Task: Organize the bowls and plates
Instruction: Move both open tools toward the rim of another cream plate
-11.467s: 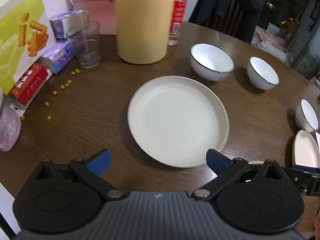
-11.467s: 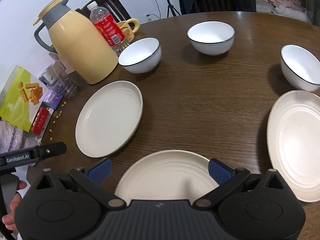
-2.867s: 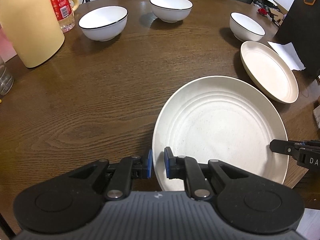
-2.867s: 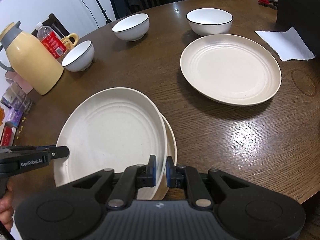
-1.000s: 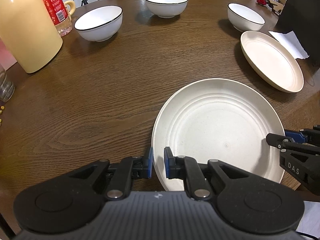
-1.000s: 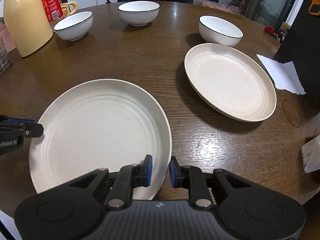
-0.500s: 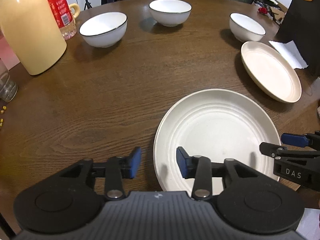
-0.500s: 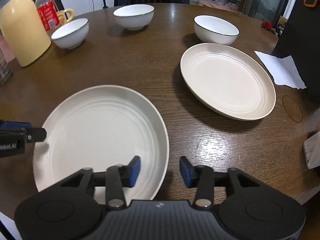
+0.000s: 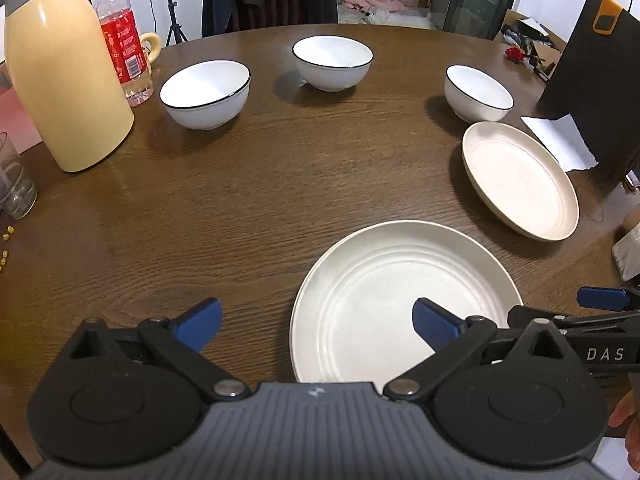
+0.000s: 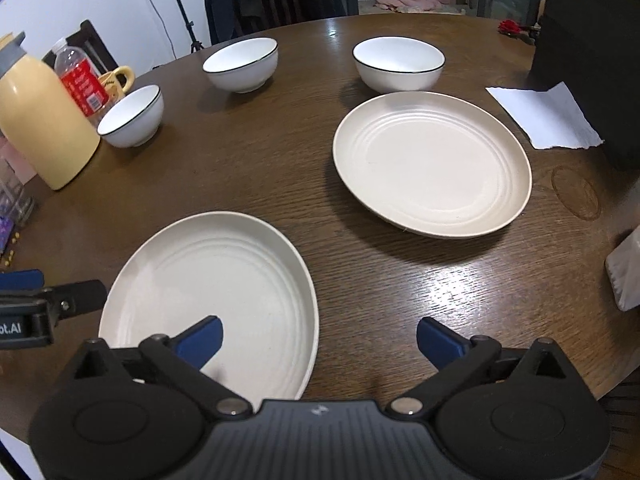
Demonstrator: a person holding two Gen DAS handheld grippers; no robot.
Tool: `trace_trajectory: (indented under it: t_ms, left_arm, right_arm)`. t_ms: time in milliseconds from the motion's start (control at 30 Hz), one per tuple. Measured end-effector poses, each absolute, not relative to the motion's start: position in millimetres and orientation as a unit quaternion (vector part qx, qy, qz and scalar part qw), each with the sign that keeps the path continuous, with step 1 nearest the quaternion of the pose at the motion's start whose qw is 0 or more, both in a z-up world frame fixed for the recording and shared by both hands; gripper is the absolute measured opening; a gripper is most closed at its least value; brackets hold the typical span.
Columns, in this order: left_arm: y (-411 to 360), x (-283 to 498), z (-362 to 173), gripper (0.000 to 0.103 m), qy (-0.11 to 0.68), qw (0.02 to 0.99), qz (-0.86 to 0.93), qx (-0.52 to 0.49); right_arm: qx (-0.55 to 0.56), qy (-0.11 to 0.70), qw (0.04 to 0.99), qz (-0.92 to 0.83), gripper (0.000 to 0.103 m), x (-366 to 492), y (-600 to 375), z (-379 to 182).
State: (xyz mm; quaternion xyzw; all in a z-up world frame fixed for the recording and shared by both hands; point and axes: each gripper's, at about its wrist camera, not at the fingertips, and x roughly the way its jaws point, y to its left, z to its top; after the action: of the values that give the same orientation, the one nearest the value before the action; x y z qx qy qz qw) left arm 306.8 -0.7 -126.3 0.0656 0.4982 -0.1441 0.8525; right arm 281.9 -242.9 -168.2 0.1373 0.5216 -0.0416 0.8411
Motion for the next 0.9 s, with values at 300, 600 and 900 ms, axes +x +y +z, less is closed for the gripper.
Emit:
trace_trajectory:
  t_ms: [300, 600, 900]
  left_arm:
    - [-10.9, 307.0, -113.2, 0.103, 0.489, 0.858, -0.146, 0.056]
    - [-37.1, 311.4, -106.6, 0.103, 0.488, 0.856, -0.164, 0.048]
    - [-73.2, 320.4, -103.4, 0.103, 0.489, 0.853, -0.179, 0.045]
  right_arm:
    - [0.141, 0.513, 0.845, -0.051, 0.103, 280.8, -259.8, -156.0]
    - [0.145, 0.507, 0.847, -0.066, 0.103, 278.2, -292.4, -146.4]
    - [0.145, 0.508, 0.845, -0.08, 0.103, 282.6, -333.8, -144.3]
